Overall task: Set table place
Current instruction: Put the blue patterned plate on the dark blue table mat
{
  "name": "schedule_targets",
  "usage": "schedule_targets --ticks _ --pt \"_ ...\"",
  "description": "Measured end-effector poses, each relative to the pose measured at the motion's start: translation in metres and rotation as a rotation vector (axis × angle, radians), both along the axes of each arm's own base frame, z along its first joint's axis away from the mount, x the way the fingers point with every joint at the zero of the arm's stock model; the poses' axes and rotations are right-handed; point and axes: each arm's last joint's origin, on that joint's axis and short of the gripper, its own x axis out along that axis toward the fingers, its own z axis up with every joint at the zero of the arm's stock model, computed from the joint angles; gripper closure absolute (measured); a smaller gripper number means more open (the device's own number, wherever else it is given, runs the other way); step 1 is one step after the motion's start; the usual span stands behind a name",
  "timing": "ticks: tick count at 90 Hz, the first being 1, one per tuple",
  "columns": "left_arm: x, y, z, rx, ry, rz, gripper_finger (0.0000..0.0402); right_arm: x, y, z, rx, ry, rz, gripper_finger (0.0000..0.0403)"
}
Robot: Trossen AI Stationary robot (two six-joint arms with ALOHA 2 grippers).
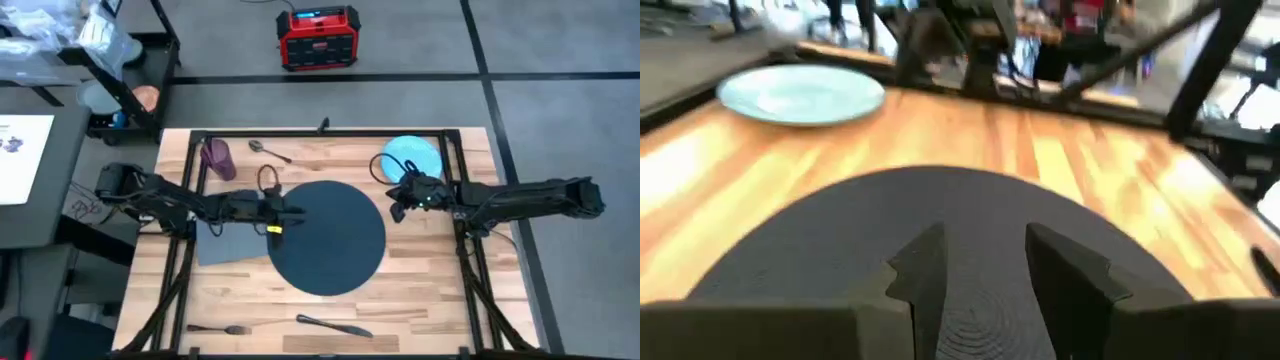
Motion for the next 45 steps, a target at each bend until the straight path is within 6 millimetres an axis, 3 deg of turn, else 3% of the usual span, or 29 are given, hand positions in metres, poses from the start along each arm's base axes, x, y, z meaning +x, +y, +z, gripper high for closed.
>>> schedule_targets --ticks 25,45 --pt "-0.002 0.015 0.001 -0.055 -0.044 0.043 0.0279 -0.024 0.019 -0.047 0.133 -0.249 -0.090 0.0403" --pt "0.026 0.049 -0.016 -0.139 -0.019 -0.015 0.0279 -0.023 0.031 -0.045 0.134 -0.292 -0.098 0.0403"
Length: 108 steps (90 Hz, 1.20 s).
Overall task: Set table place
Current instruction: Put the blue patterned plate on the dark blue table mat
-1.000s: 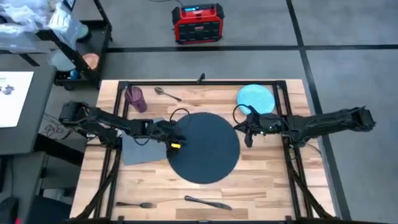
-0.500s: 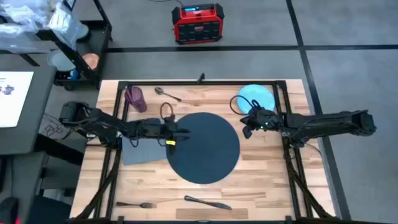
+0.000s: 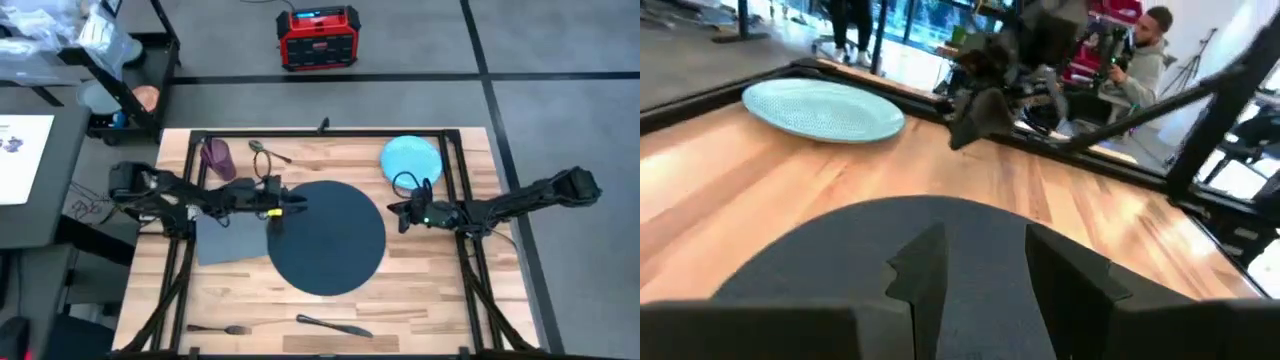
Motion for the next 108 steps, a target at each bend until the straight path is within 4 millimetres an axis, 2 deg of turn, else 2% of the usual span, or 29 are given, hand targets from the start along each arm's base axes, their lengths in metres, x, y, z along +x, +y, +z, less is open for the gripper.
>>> schedule_targets --ticks 14,34,47,58,71,88,108 --pt "0.037 0.023 -0.006 -0.049 -0.067 -0.098 0.0279 0.002 -0.005 0.002 0.010 0.022 -0.003 0.0403" --pt "0.087 0.066 -0.012 -0.131 -0.061 -0.150 0.0279 0.014 -0.020 0.021 -0.025 0.095 -0.026 0.0403" --pt "0.111 0.096 -0.021 -0.251 -0.031 -0.174 0.0279 0.017 -0.032 0.031 -0.001 0.147 -0.077 0.0403" --pt "0.128 0.118 -0.018 -0.304 -0.065 -0.203 0.0279 0.018 -0.045 0.039 0.006 0.136 -0.126 0.0403" --pt "0.145 0.130 -0.011 -0.355 -0.063 -0.262 0.0279 0.015 -0.070 0.050 0.030 0.145 -0.163 0.0403" --pt "0.162 0.140 -0.001 -0.515 0.084 -0.186 0.0279 0.005 -0.101 0.069 0.034 0.176 -0.220 0.0403" --pt "0.178 0.154 0.028 -0.536 0.190 -0.091 0.0279 -0.007 -0.123 0.093 0.010 0.231 -0.203 0.0403"
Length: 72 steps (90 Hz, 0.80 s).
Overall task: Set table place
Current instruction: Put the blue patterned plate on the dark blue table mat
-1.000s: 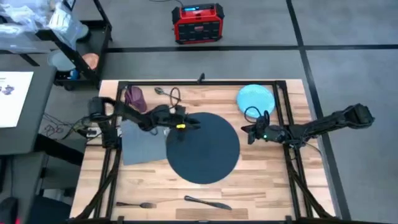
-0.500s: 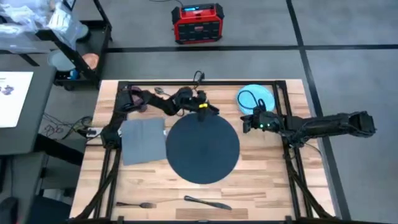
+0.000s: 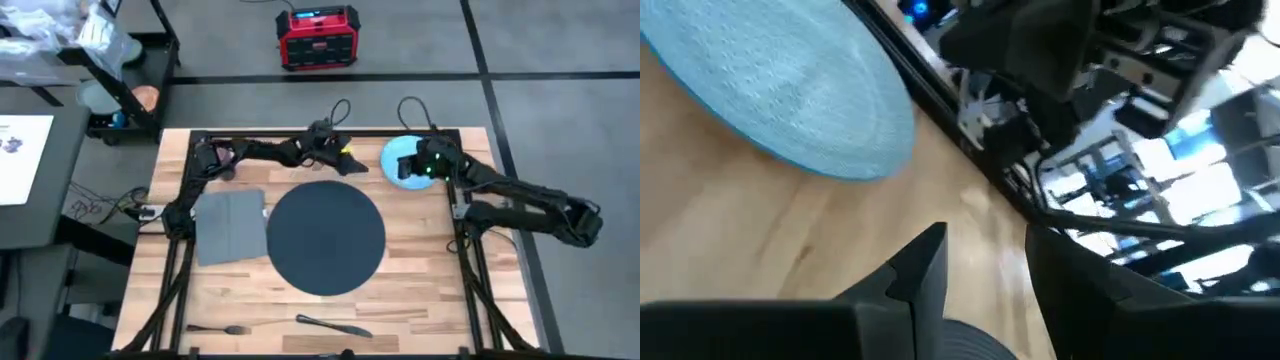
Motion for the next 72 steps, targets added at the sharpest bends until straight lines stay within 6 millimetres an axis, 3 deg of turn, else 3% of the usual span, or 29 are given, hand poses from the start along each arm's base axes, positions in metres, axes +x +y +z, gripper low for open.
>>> schedule_targets --ticks 24,37,58,72 --pt "0.004 0.020 0.041 0.143 0.200 0.133 0.0279 -0.021 -0.012 0.013 0.047 0.149 -0.035 0.0403" --pt "0.000 0.030 0.052 0.166 0.254 0.198 0.0281 -0.035 -0.019 0.013 0.111 0.147 -0.075 0.0402" --pt "0.005 0.032 0.039 0.075 0.237 0.161 0.0308 -0.054 -0.027 0.012 0.212 0.044 -0.069 0.0371" --pt "0.025 0.023 -0.002 -0.073 0.244 0.060 0.0315 -0.057 -0.027 0.012 0.251 0.006 -0.059 0.0348"
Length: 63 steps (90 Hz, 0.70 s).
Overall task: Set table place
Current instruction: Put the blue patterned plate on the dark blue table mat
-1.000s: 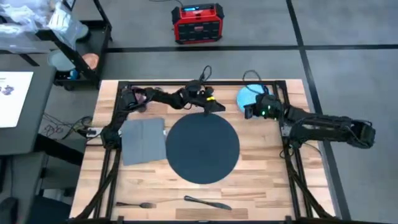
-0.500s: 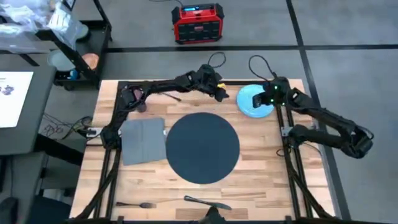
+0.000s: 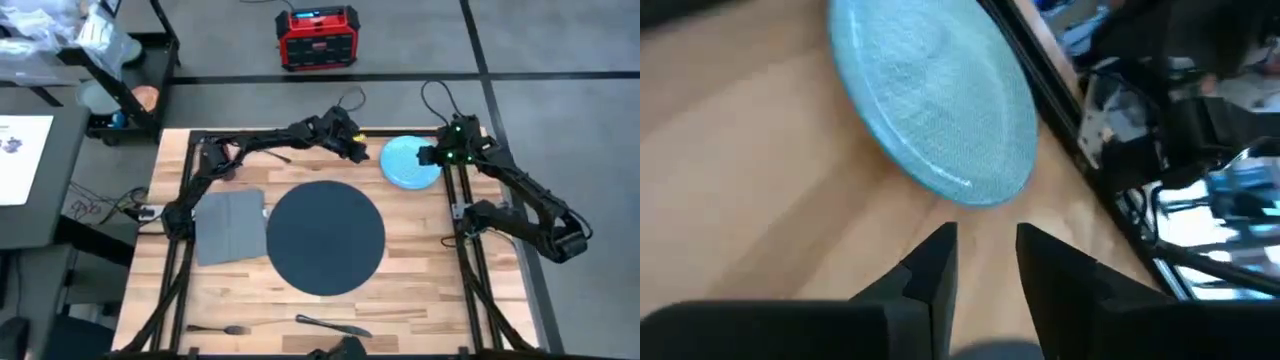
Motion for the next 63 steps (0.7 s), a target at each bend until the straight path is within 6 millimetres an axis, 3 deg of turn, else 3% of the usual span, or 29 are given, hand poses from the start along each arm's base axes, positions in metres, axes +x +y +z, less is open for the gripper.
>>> schedule_targets --ticks 8,25,48,63 --pt "0.015 -0.004 -0.007 -0.036 -0.063 -0.024 0.0314 -0.002 0.004 -0.004 0.048 0.029 0.010 0.0345" --pt "0.032 -0.005 -0.003 -0.040 -0.113 -0.032 0.0313 -0.004 0.010 -0.004 0.073 0.047 0.021 0.0344" --pt "0.033 0.005 -0.023 -0.091 0.033 0.022 0.0313 -0.009 0.022 0.012 0.053 0.050 0.034 0.0344" --pt "0.036 0.006 -0.013 -0.091 0.000 0.075 0.0313 -0.011 0.026 0.023 0.010 0.034 0.034 0.0344"
